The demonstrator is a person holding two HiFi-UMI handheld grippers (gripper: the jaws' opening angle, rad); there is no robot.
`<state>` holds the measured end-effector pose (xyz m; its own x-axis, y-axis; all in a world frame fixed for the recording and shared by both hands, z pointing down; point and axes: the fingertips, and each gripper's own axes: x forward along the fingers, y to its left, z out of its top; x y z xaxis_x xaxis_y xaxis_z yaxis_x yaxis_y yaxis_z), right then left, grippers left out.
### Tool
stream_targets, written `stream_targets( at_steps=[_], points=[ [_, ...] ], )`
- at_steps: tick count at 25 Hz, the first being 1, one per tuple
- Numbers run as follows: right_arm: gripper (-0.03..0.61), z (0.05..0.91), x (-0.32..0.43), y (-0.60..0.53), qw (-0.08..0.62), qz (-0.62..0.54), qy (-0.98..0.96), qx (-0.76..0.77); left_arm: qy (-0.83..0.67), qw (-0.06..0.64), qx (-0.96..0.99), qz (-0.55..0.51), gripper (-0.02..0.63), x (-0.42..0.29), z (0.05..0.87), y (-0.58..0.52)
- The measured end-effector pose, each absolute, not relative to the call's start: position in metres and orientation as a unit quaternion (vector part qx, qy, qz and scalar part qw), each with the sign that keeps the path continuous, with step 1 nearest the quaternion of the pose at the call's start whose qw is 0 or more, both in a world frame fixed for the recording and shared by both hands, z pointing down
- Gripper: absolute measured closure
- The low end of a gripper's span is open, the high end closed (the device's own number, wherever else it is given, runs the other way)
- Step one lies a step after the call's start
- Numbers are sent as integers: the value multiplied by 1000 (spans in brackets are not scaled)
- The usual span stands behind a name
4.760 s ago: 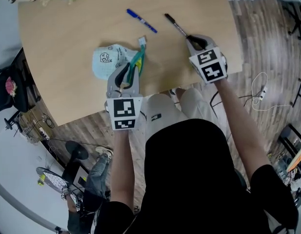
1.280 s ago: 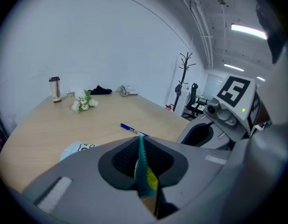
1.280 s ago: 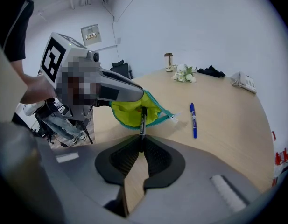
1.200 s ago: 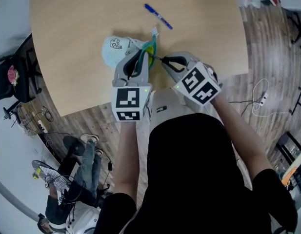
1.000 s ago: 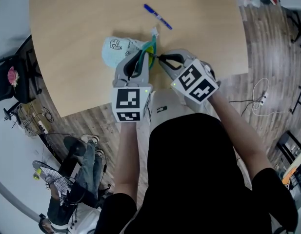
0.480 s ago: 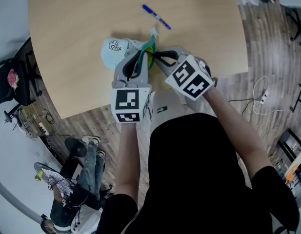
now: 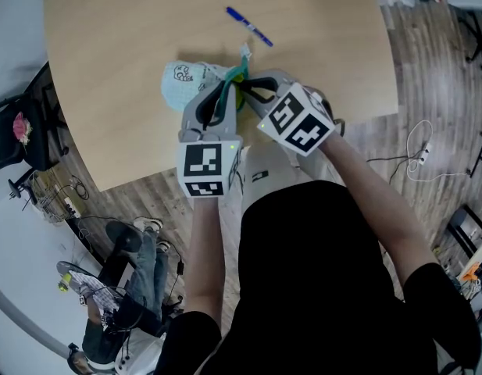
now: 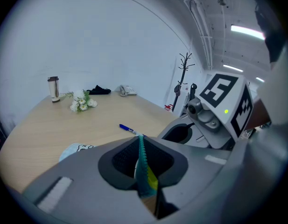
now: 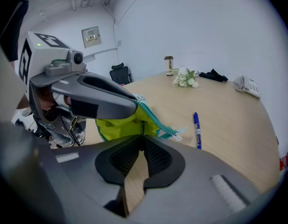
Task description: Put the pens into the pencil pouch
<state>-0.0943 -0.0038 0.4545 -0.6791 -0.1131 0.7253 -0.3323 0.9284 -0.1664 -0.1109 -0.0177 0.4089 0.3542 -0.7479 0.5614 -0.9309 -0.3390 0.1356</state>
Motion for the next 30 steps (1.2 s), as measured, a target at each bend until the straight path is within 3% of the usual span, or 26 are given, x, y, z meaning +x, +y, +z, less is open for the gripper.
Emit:
stream_targets(
  at_steps=[30],
  points=[
    [531,448,-75,-33,351,145,-906,185,-520,223,799,205,588,-103,415,-31]
  ],
)
